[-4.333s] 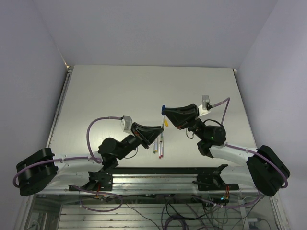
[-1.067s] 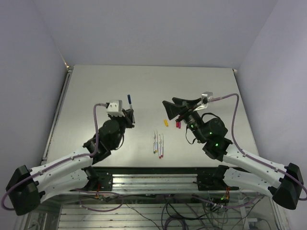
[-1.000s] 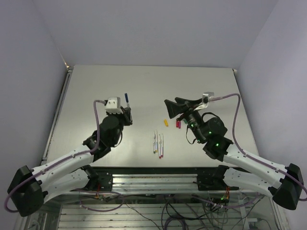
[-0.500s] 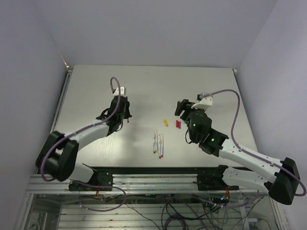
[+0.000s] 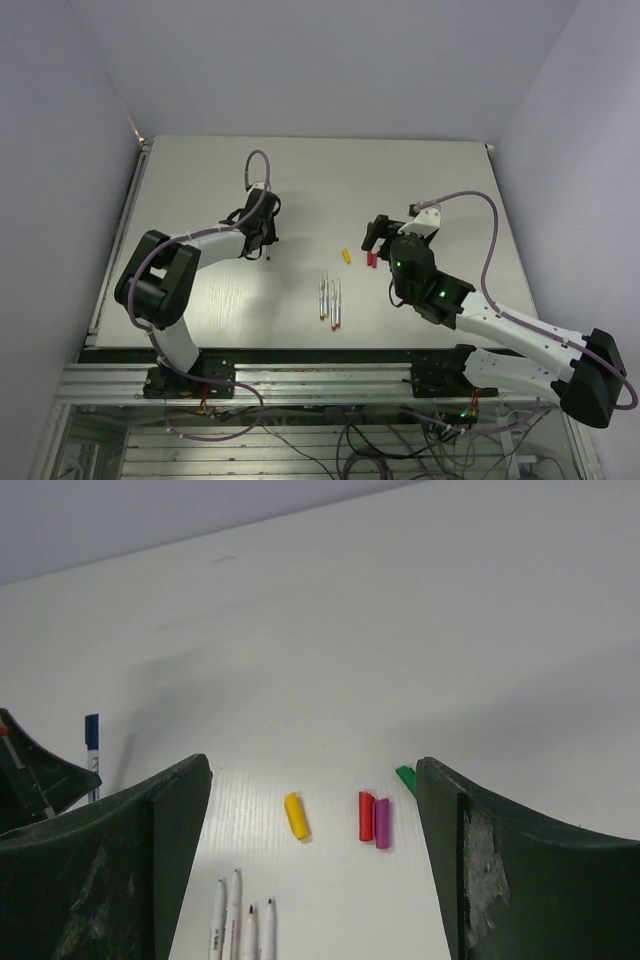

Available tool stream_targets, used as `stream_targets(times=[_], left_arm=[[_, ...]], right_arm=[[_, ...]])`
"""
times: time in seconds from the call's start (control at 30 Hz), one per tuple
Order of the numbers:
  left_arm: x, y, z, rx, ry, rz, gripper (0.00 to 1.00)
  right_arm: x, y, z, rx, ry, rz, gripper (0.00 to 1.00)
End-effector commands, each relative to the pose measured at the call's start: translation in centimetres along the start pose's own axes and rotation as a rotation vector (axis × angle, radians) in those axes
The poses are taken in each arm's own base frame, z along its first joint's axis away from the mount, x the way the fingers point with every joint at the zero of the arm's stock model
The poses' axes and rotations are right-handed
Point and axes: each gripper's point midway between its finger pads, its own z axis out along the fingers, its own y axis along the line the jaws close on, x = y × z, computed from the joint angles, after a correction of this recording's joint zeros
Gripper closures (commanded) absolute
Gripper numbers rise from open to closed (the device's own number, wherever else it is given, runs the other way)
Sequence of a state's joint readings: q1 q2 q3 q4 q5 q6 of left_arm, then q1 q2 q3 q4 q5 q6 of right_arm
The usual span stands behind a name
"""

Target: Insert the pens into the pen caps

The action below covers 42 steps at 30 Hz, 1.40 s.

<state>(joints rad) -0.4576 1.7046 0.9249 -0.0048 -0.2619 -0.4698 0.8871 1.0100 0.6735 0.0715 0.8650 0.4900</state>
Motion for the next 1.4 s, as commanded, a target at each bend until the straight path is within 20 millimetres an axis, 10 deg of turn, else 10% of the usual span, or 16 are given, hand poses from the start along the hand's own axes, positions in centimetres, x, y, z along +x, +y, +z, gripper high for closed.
stream_targets(times=[0.0,0.23,0.47,0.87,1.37], left_arm=[[0.6,0.6,1.1,-0.042,0.045,-0.006,0.93],[1.6,1.4,2.1,-0.09,0.086,-0.01,0.87],[1.1,1.2,1.6,-0.082,0.08,-0.017,0.39],[-2.9,0.3,-5.2,0.015,-0.069,-0.07,0.37],[6.5,-10.0,-11.9,0.24,-0.023,0.11,0.4]], right_arm=[[0.7,-0.6,-0.4,0.0,0.015,0.043,0.17],[1.5,-0.5,-0.6,-0.02,0.041,0.052,0.18],[2.1,-0.3,-0.7,-0.043,0.051,0.052,0.17],[0.4,-1.9,-0.7,0.022,-0.02,0.015,0.08],[3.4,-5.1,-1.6,0.117,0.012,0.073,0.3]])
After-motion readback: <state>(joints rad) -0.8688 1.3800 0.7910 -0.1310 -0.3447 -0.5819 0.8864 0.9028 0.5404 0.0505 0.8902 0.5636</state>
